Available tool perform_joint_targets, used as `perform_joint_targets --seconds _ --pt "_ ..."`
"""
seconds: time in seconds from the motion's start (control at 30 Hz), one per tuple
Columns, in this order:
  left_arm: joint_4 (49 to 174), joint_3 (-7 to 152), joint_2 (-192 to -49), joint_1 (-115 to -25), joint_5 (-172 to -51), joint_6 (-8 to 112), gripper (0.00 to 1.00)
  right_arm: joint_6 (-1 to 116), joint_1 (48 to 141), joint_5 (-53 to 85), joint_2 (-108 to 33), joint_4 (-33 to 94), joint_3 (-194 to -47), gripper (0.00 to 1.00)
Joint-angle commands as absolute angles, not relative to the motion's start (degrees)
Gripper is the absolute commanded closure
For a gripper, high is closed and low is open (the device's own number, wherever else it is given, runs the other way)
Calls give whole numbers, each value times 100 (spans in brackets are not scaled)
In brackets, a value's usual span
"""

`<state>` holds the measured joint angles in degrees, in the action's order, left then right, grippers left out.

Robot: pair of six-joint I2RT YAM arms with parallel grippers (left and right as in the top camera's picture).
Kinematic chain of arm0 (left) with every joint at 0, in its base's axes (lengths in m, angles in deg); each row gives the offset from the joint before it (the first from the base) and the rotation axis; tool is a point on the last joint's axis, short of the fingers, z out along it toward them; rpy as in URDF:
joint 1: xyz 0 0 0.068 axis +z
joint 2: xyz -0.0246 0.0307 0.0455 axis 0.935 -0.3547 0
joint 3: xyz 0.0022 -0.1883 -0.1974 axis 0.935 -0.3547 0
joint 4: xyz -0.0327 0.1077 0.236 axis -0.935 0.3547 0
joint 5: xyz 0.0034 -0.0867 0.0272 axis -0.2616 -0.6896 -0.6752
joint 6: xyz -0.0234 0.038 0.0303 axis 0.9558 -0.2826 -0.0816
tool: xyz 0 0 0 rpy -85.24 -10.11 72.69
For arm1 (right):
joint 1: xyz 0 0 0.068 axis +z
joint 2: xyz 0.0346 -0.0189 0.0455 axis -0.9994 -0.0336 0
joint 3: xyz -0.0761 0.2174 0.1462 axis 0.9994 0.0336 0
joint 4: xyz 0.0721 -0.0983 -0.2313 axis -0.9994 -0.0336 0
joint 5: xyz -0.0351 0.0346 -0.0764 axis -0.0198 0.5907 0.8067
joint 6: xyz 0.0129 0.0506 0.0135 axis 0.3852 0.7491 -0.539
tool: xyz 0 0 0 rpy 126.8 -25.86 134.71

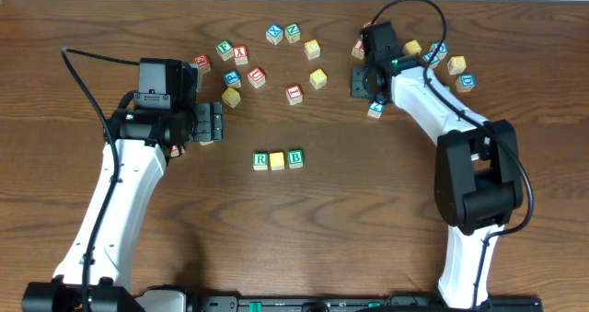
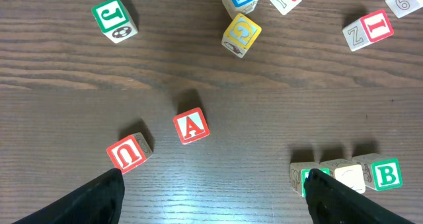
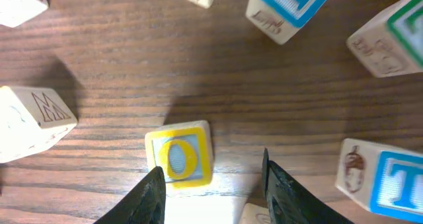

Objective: Spell out ROBOT
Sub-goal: 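Lower the right gripper around the yellow O block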

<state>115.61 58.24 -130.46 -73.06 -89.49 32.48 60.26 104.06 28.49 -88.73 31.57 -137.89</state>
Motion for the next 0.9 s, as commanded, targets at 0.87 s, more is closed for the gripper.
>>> perform_joint_targets --seconds 0.87 --pt "11572 5854 -12984 -7278 -8901 3232 14 5641 10940 2989 -9037 3760 -13977 53"
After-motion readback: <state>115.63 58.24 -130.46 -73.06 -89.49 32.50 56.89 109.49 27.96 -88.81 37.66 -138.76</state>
